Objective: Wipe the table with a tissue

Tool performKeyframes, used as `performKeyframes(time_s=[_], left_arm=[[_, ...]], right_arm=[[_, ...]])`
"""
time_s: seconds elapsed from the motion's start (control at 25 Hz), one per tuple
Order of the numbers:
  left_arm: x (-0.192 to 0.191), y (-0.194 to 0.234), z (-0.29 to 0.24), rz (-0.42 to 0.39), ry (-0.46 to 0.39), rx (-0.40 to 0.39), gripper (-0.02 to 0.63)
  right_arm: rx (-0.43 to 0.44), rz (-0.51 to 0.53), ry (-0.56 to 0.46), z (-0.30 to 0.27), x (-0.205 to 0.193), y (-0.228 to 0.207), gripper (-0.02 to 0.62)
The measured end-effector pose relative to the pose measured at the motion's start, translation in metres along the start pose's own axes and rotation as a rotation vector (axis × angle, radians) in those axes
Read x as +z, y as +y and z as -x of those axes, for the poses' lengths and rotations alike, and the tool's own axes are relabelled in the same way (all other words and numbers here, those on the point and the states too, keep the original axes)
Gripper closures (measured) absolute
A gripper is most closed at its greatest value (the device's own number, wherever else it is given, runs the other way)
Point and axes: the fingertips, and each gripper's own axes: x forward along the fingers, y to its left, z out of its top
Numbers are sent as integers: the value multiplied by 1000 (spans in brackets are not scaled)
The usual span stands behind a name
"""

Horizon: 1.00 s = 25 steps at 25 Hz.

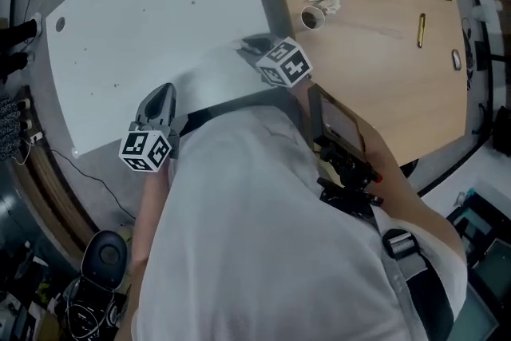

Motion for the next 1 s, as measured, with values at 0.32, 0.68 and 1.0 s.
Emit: performKeyframes(time_s=[0.32, 0.68, 1.0], left_arm=[[5, 39, 11, 16, 5, -1, 598], [12, 83, 21, 50, -14, 4, 598], [6, 81, 9, 39, 8, -42, 598]], right_arm=[[-58, 66, 14, -26, 36, -7, 505], [-88, 130, 53, -61, 67, -7, 505], [-142, 62, 52, -61, 64, -25, 505]])
